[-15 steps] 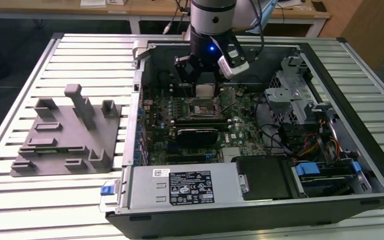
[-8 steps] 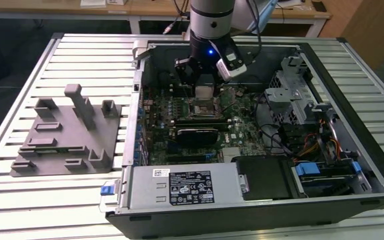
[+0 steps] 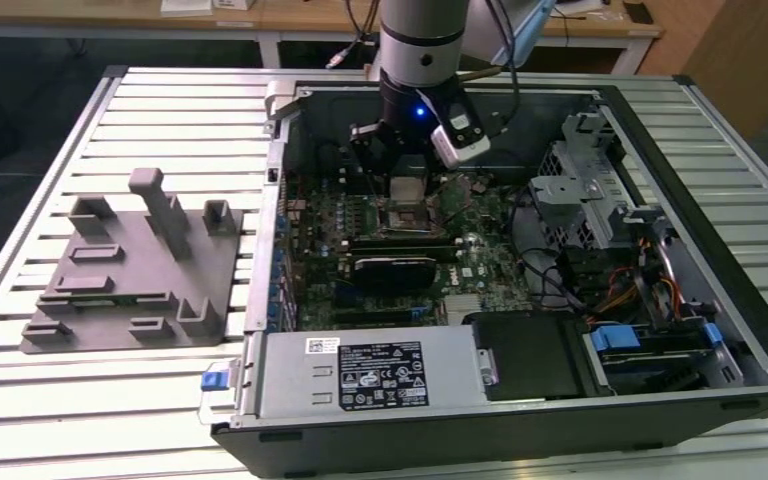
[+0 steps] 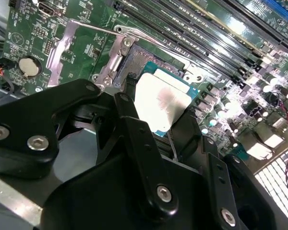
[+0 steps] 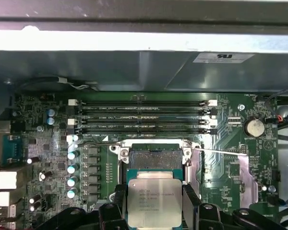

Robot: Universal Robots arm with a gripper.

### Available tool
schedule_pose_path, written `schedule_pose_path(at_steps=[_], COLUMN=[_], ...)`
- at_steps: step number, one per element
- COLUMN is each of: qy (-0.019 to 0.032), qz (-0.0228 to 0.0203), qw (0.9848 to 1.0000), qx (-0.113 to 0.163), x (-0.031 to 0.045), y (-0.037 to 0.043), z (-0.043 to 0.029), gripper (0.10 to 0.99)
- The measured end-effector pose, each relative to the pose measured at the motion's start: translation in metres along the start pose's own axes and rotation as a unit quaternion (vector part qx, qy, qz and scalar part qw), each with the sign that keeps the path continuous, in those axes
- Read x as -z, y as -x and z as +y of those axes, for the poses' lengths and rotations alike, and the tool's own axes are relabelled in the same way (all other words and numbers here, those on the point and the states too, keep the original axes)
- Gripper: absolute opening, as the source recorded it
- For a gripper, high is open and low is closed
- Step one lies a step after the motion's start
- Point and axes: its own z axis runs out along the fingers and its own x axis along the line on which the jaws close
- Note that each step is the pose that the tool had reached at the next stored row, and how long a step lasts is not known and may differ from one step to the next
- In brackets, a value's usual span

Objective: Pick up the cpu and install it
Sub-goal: 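Pick up the cpu and move it towards the insertion slot, then place the cpu into insertion slot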

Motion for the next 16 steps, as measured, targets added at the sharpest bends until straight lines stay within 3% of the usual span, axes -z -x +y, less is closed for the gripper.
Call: schedule_pose_path(at_steps=[16], qy=[-0.0003], qz=[0.0001], qw=[1.0], qx=[0.0], x=[-0.0016], y=[0.0], z=[-0.0001], gripper=[0.541])
